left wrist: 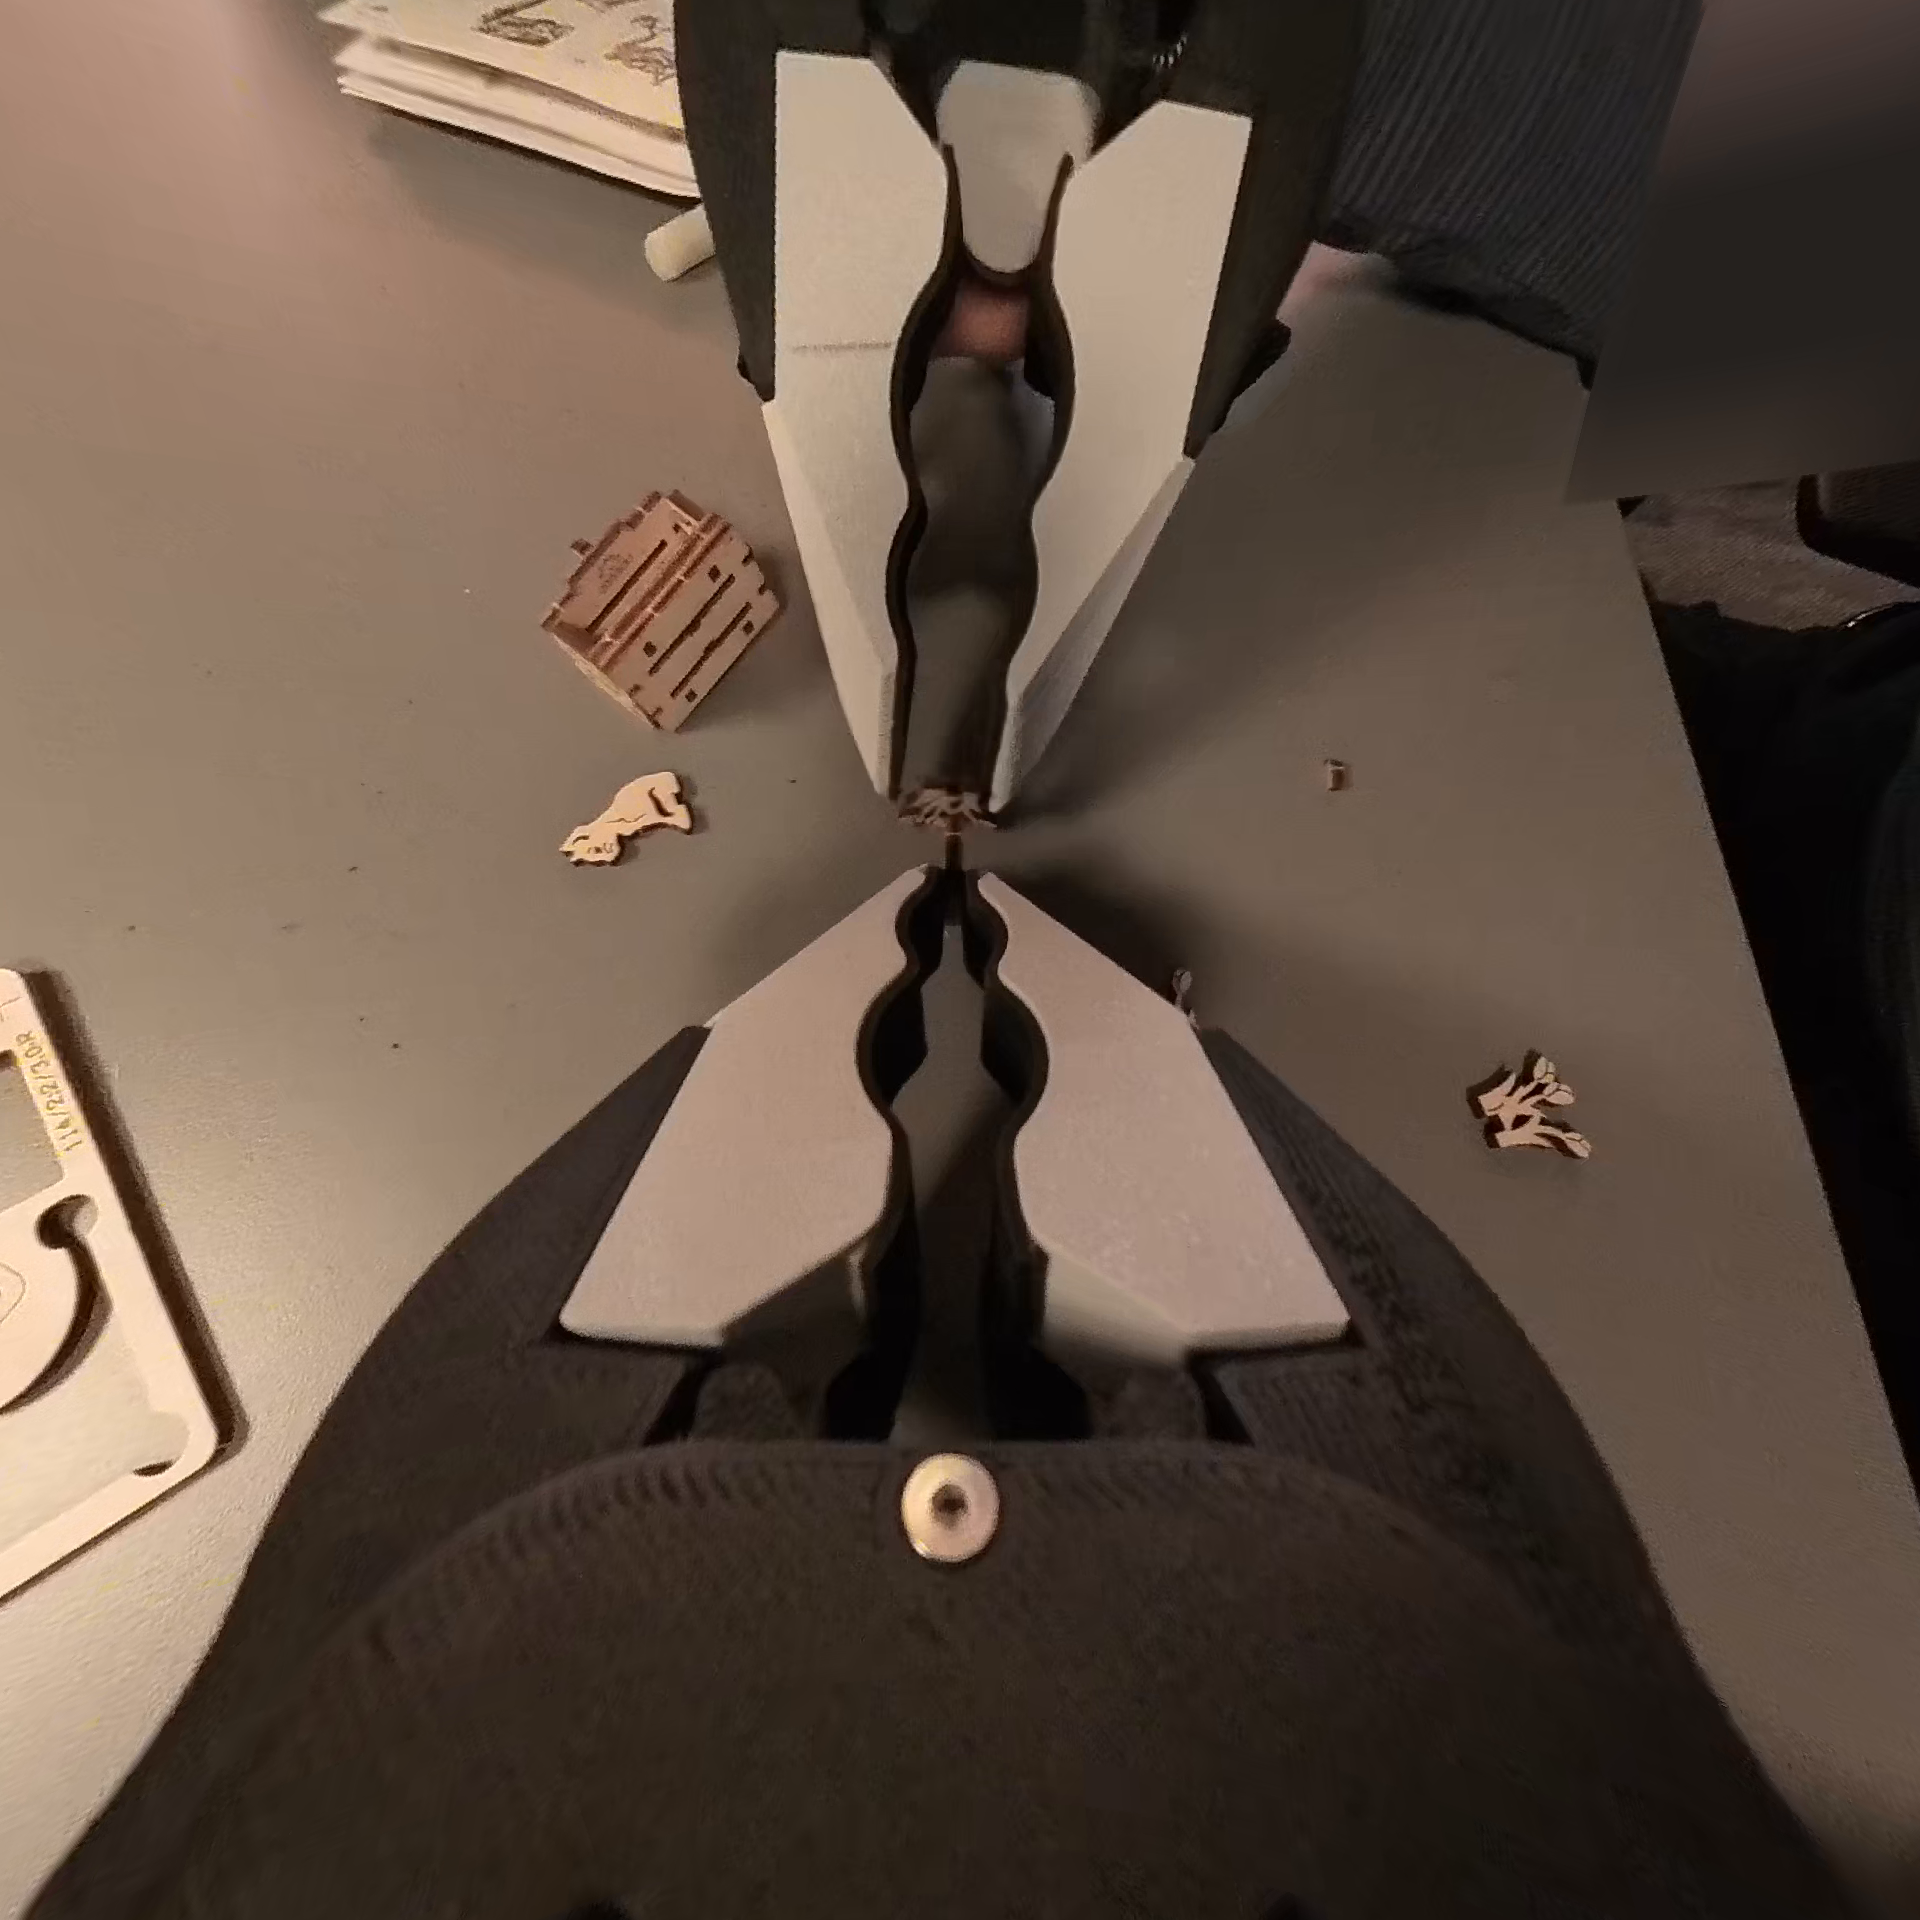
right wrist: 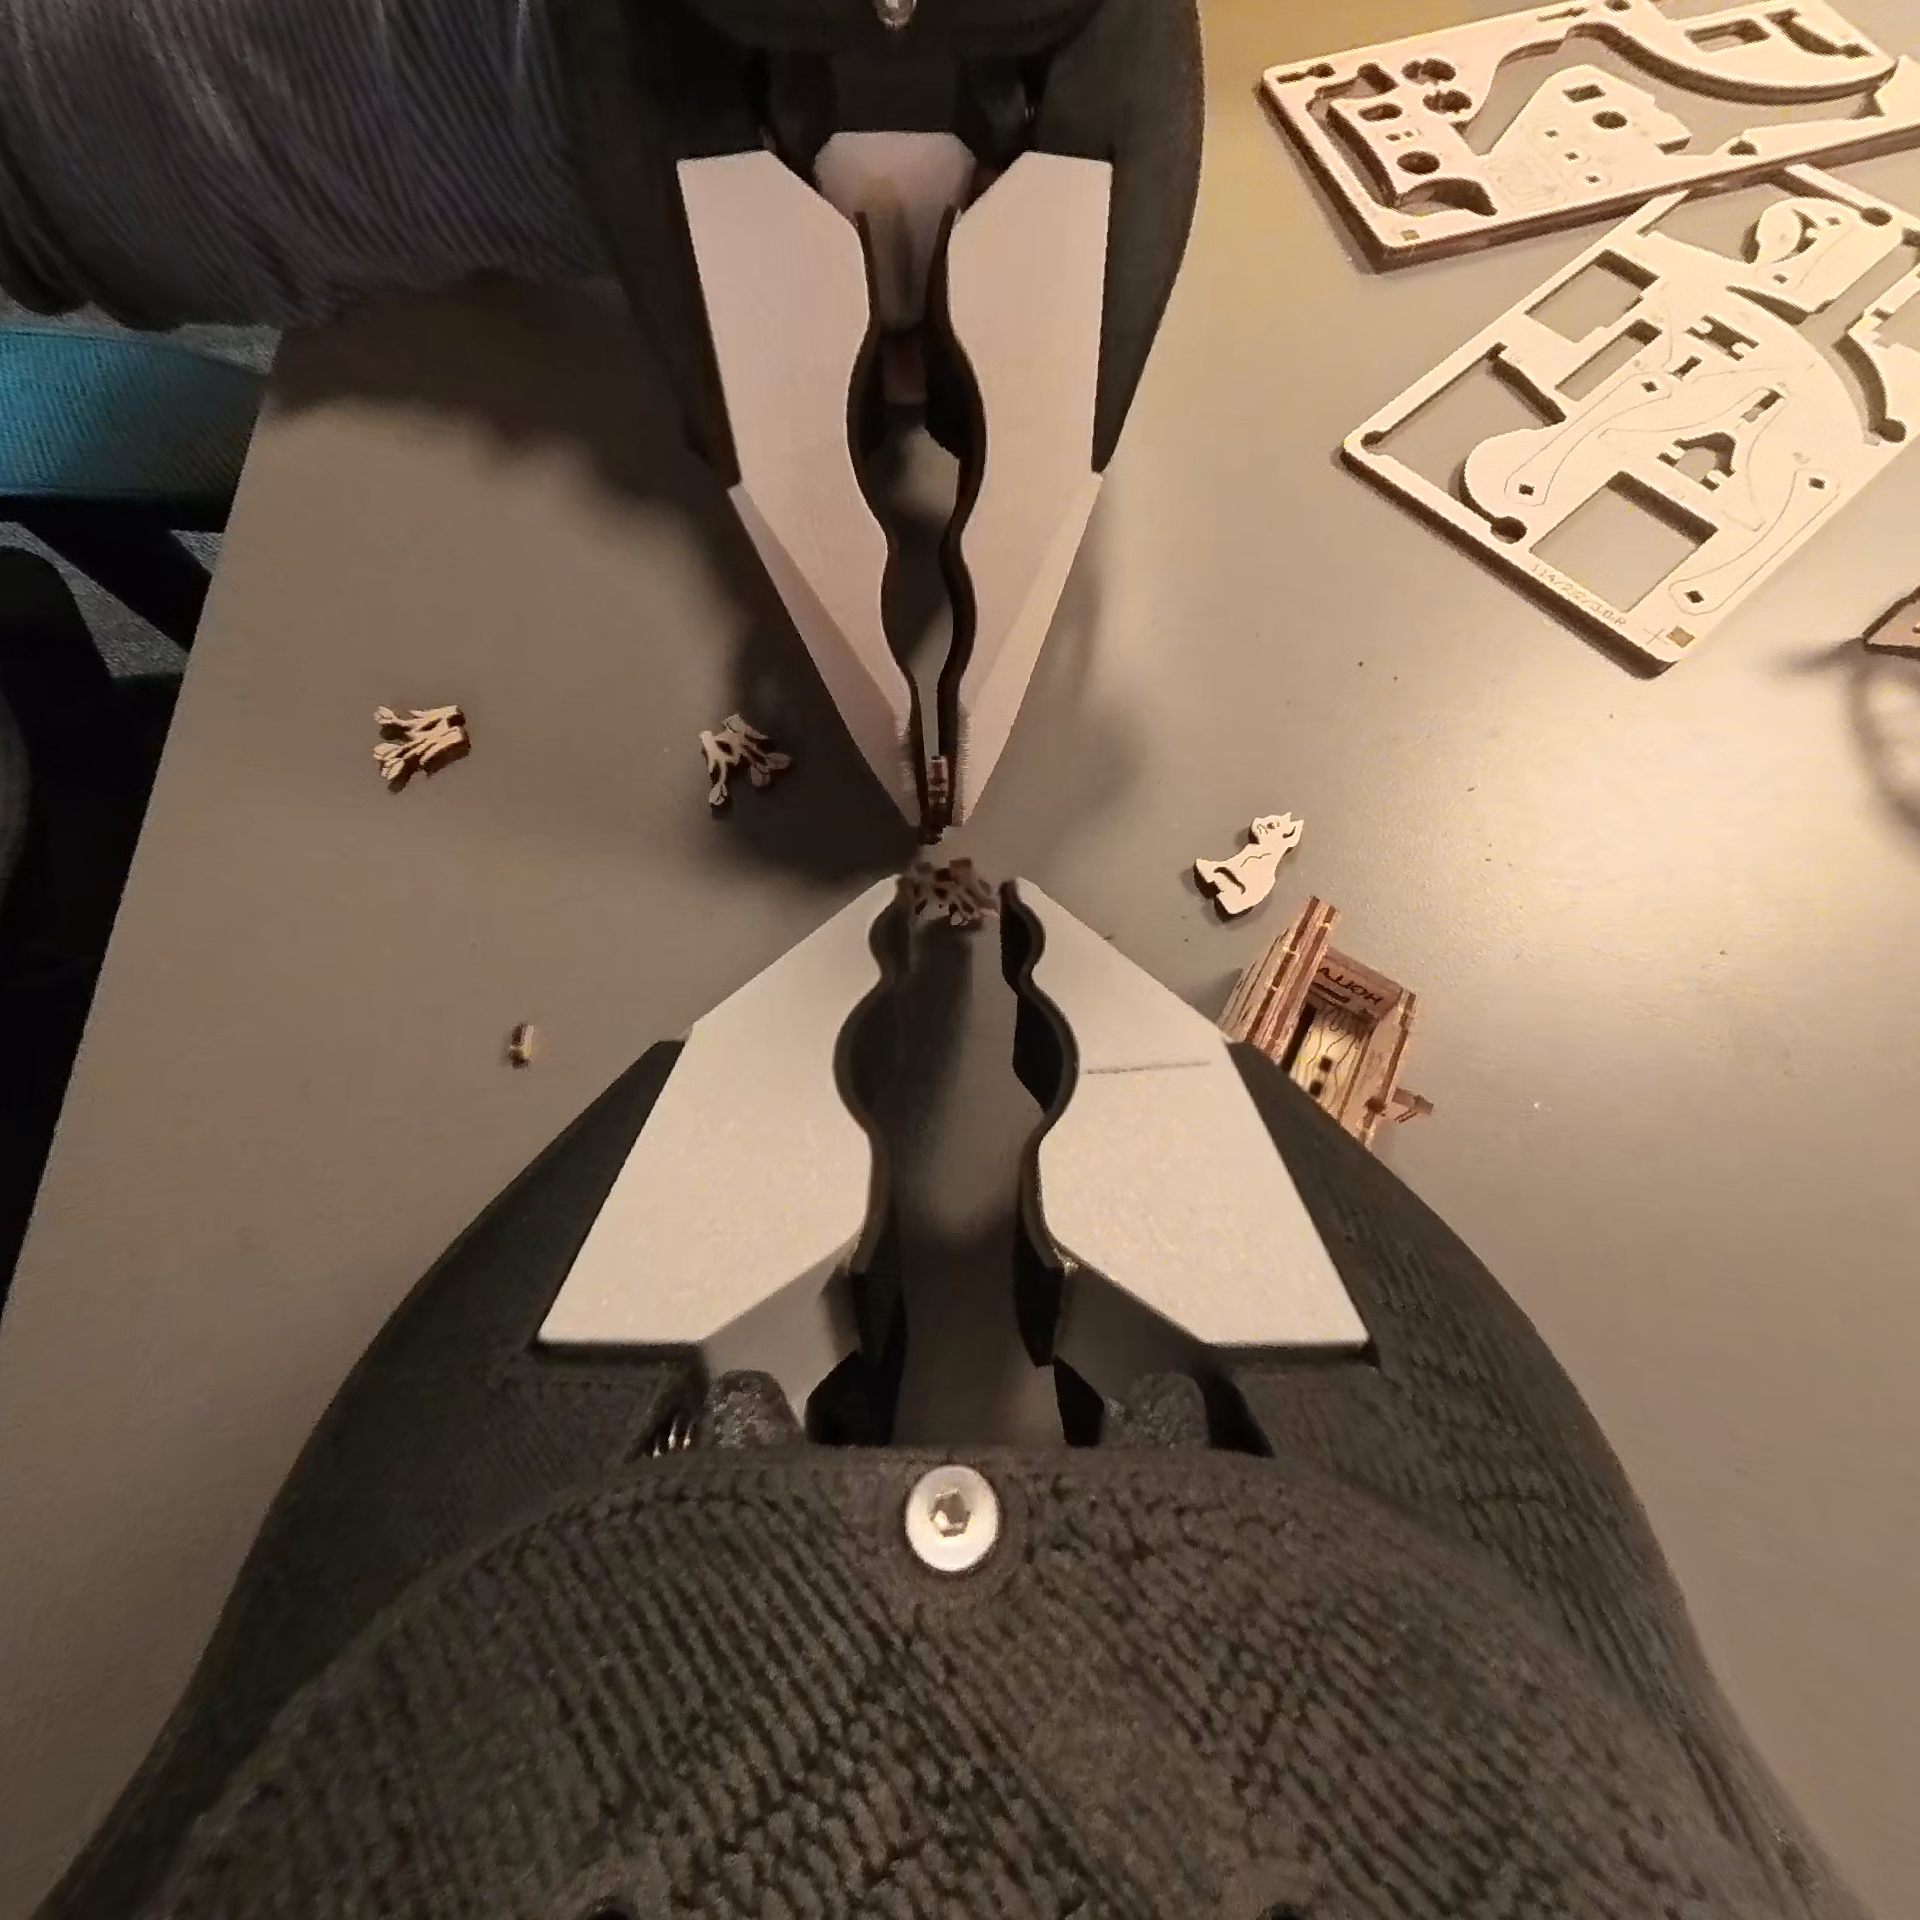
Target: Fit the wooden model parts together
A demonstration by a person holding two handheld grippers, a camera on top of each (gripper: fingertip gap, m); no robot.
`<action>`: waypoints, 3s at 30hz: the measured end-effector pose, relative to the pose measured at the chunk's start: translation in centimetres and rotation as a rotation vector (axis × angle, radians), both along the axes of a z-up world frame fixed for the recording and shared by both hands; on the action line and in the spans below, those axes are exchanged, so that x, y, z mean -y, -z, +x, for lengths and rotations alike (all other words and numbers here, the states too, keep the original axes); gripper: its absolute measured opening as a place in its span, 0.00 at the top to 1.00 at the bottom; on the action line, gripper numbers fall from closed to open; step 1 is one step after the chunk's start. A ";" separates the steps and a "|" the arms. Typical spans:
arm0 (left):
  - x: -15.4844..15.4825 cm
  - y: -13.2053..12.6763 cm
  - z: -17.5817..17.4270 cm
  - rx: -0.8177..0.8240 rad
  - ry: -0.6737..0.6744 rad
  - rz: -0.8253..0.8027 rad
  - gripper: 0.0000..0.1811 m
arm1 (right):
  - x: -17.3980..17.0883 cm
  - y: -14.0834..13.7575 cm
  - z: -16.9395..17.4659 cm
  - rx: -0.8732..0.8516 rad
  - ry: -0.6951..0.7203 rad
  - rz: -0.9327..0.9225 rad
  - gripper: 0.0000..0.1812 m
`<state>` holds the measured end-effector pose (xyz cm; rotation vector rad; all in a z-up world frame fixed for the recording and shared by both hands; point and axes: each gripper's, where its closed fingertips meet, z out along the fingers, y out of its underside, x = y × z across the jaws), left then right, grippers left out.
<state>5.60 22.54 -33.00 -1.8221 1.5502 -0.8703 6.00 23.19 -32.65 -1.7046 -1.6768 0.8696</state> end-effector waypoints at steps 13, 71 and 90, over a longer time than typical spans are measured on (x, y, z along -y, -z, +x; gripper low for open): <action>-0.9 -2.2 -0.1 0.141 -0.057 -0.060 0.99 | -0.2 0.2 -0.1 0.009 0.003 0.036 0.80; -7.6 -8.5 -2.9 0.421 -0.506 0.648 0.99 | -5.4 -8.8 -1.7 -0.471 0.351 0.933 1.00; -7.7 -8.4 -3.0 0.419 -0.507 0.642 0.99 | -5.5 -8.9 -1.7 -0.483 0.355 0.914 1.00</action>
